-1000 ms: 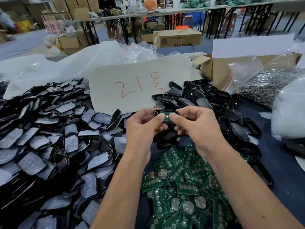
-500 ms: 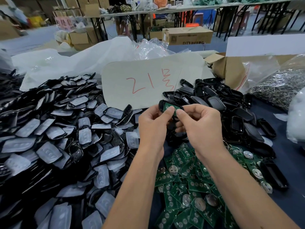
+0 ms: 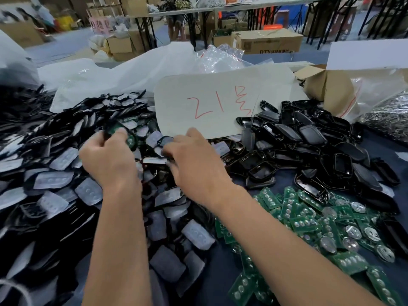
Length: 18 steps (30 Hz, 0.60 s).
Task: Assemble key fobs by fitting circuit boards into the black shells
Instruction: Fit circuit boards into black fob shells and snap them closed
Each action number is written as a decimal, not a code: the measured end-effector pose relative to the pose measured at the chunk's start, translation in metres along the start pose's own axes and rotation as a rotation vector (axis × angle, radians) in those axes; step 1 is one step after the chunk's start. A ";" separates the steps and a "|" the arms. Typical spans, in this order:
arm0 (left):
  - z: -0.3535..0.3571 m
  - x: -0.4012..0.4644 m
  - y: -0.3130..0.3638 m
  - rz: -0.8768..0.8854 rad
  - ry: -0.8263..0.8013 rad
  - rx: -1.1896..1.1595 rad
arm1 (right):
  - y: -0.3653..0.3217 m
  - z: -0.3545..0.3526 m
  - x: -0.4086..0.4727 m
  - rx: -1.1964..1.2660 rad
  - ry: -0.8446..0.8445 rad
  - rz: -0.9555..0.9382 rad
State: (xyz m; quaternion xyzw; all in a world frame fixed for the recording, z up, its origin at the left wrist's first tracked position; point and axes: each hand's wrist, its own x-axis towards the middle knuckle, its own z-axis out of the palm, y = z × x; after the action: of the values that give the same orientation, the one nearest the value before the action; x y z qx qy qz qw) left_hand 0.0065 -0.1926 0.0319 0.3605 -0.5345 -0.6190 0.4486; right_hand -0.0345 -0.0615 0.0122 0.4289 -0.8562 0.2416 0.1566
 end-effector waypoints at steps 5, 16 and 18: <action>-0.009 0.014 -0.003 -0.024 0.066 -0.050 | -0.015 0.020 0.024 -0.121 -0.149 -0.031; -0.007 0.011 -0.011 0.090 0.055 -0.025 | -0.014 0.026 0.024 -0.013 0.069 0.026; -0.007 0.006 -0.010 0.127 0.041 -0.068 | -0.011 0.015 0.021 0.146 0.086 0.110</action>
State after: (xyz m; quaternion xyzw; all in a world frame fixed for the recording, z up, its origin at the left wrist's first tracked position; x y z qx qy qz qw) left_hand 0.0096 -0.2010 0.0215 0.3231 -0.5255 -0.5996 0.5099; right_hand -0.0390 -0.0891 0.0123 0.3808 -0.8511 0.3296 0.1482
